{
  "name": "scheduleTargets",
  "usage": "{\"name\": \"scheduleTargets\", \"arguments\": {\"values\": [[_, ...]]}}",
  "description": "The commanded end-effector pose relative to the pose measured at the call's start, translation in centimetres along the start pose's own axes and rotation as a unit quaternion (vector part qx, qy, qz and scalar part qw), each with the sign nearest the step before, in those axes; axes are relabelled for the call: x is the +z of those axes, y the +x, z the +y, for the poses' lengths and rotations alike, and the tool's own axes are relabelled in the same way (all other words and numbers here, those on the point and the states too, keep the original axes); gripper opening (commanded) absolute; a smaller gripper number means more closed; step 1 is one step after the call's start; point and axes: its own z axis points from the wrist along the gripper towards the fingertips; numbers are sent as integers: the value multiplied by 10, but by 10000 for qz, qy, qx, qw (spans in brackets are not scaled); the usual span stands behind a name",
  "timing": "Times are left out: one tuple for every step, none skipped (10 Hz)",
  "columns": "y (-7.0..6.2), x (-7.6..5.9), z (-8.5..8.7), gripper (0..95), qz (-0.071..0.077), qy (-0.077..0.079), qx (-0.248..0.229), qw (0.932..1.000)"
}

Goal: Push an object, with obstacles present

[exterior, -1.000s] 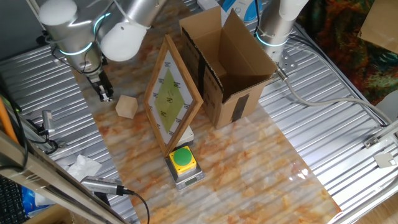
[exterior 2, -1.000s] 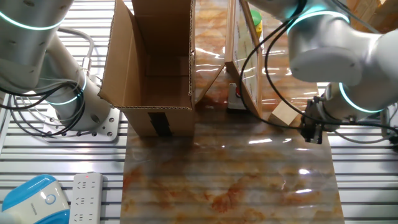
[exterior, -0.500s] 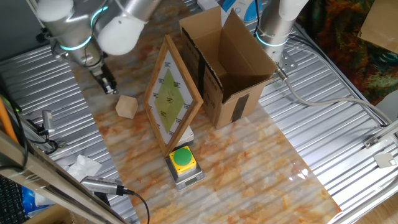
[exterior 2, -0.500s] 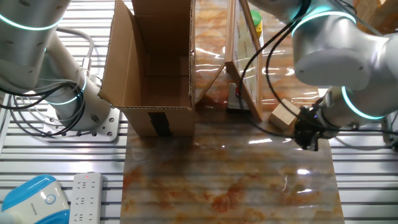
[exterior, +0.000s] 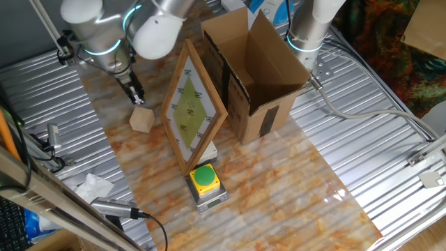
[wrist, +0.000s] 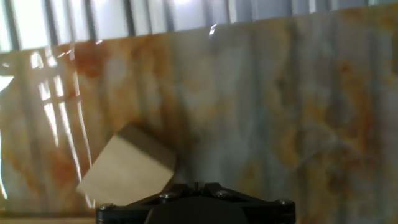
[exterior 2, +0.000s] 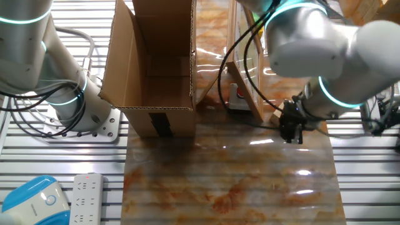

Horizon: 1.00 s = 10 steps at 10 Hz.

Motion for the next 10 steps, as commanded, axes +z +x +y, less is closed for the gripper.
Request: {"name": "scheduleTargets", "arguments": {"values": [[6, 0, 14, 0, 98, 344, -727, 9967], [10, 2, 22, 0, 110, 416, -966, 9944], [13, 5, 26, 0, 95, 471, -1161, 9921], [16, 8, 28, 0, 83, 479, -1338, 9898], [19, 10, 29, 0, 92, 532, -1522, 9869], [21, 12, 29, 0, 77, 616, -1737, 9828], [22, 12, 29, 0, 43, 676, -1866, 9801], [23, 13, 29, 0, 17, 710, -1945, 9783], [23, 13, 29, 0, 15, 746, -1980, 9774], [23, 13, 29, 0, 23, 816, -2000, 9764]]}}
